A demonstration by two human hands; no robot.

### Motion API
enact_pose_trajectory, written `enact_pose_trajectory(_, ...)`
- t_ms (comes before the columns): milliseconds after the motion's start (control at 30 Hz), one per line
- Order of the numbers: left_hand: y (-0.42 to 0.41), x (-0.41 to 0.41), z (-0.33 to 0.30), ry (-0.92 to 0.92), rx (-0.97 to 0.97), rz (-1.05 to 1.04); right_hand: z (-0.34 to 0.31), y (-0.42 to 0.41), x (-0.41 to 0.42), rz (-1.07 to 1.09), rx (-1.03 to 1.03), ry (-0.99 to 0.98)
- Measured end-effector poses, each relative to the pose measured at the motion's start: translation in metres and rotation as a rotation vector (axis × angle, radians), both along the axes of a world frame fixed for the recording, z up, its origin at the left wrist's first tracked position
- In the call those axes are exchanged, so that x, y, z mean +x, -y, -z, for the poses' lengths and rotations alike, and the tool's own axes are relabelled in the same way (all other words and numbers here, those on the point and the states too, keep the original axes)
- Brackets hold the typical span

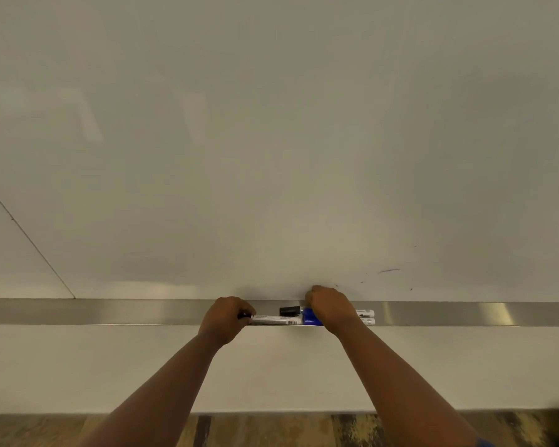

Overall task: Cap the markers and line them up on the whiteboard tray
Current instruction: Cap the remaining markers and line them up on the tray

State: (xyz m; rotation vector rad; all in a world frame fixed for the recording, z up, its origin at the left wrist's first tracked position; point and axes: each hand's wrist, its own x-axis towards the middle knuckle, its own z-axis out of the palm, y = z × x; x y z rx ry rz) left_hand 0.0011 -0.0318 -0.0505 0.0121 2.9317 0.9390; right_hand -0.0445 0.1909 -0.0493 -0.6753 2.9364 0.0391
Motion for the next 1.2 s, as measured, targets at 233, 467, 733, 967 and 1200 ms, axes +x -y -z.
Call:
enact_pose_trajectory(233,-0.002,-0.001,0.001,-0.007,-0.038,0.037,0.002,0.005,0.002,-0.015,0.010,-0.009)
enact_pose_trajectory(467,0.001,-0.001,-0.001,-0.024,-0.041,0.098,-0.005,0.026,0.003,-0.112,0.076,-0.061)
enact_pose_trajectory(733,0.010,0.004,0.002,-0.118,0.125,-0.071,-0.010,0.061,0.007,-0.170,-0.022,-0.127)
enact_pose_trajectory(967,0.018,0.006,0.006,-0.079,0.140,-0.099,-0.005,0.078,0.012,-0.164,-0.079,-0.100)
enact_pose_trajectory(1200,0.022,0.008,0.007,-0.083,0.002,-0.058,-0.001,0.076,0.015,-0.159,-0.141,-0.060)
